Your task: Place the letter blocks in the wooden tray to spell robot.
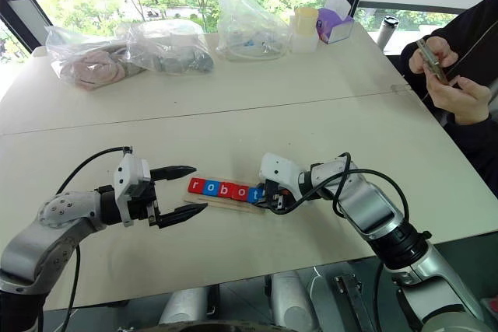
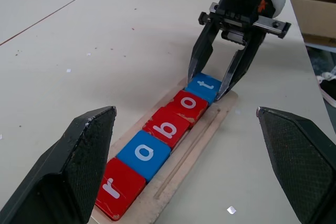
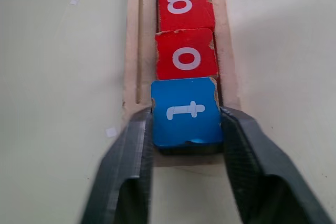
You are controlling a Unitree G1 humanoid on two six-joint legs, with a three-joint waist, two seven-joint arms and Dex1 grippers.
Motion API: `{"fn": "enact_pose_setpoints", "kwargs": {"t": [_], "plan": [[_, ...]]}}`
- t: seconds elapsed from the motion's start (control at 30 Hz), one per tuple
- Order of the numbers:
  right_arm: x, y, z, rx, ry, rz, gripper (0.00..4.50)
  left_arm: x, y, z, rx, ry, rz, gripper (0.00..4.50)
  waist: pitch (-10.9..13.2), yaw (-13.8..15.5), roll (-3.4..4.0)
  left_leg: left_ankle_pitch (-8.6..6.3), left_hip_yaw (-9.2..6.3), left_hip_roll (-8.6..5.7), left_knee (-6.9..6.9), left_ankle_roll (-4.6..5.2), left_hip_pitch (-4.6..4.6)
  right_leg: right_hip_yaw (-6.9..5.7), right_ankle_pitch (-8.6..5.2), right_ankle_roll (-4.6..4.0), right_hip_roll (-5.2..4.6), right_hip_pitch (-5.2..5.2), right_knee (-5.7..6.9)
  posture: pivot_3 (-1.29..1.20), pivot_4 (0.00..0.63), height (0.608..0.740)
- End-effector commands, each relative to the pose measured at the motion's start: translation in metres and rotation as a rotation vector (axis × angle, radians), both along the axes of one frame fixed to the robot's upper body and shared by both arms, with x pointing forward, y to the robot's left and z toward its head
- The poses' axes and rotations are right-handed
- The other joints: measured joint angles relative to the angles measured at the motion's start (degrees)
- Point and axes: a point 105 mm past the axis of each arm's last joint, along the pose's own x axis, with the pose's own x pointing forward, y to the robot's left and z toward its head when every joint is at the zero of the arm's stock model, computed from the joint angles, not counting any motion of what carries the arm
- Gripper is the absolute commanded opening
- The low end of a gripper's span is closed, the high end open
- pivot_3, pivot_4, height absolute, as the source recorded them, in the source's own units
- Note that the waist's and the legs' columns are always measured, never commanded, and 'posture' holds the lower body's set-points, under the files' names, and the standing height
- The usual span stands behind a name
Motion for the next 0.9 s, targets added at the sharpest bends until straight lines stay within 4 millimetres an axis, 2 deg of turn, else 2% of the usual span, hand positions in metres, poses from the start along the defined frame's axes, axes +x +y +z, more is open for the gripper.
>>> {"fn": "enact_pose_setpoints", "kwargs": {"t": [0.03,0.07,0.1,0.33,0.57,0.67,0.9], "plan": [[0.0,0.004,0.01,0.009,-0.035,0.026,3.61,-0.003,-0.005,0.007,-0.011,-0.029,-0.027,4.5,0.0,0.0,0.0,0.0,0.0,0.0,0.0,0.0,0.0,0.0,0.0,0.0,0.0,0.0,0.0,0.0,0.15,0.74],[0.0,0.004,0.011,0.008,-0.037,0.027,4.26,-0.004,-0.005,0.007,-0.011,-0.029,-0.027,4.5,0.0,0.0,0.0,0.0,0.0,0.0,0.0,-0.01,0.0,0.0,0.0,0.0,0.0,0.0,0.0,0.0,0.15,0.74],[0.001,0.003,0.013,0.007,-0.041,0.025,4.48,-0.004,-0.005,0.007,-0.011,-0.029,-0.026,4.5,0.0,0.0,0.01,-0.01,0.0,0.0,0.0,-0.01,-0.02,0.0,0.0,0.0,0.0,-0.01,-0.01,0.0,0.15,0.74],[0.006,-0.009,0.031,0.014,-0.095,-0.007,4.48,-0.003,-0.003,0.008,-0.007,-0.029,-0.023,4.5,0.0,0.0,0.03,-0.01,0.0,0.0,0.01,-0.01,-0.09,-0.01,0.0,0.0,-0.01,-0.06,-0.04,0.0,0.15,0.74],[0.01,-0.008,0.039,0.028,-0.139,-0.027,4.48,-0.002,-0.005,0.007,-0.01,-0.03,-0.029,4.5,0.0,0.0,0.04,-0.02,0.0,0.0,0.0,-0.01,-0.17,-0.03,0.0,0.0,-0.01,-0.13,-0.05,0.0,0.15,0.74],[0.01,-0.009,0.038,0.023,-0.138,-0.025,4.48,-0.002,-0.006,0.007,-0.011,-0.031,-0.031,4.5,0.0,0.0,0.04,-0.01,0.0,0.0,0.01,-0.01,-0.29,-0.03,0.01,-0.01,-0.01,-0.21,-0.04,0.0,0.15,0.74],[0.023,-0.02,0.02,-0.031,-0.158,-0.055,4.48,-0.002,-0.006,0.008,-0.011,-0.037,-0.028,4.5,0.0,0.1,0.03,-0.01,0.0,-0.01,0.07,0.0,-0.69,-0.03,0.05,-0.02,0.01,-0.58,-0.01,0.0,0.15,0.74]]}}
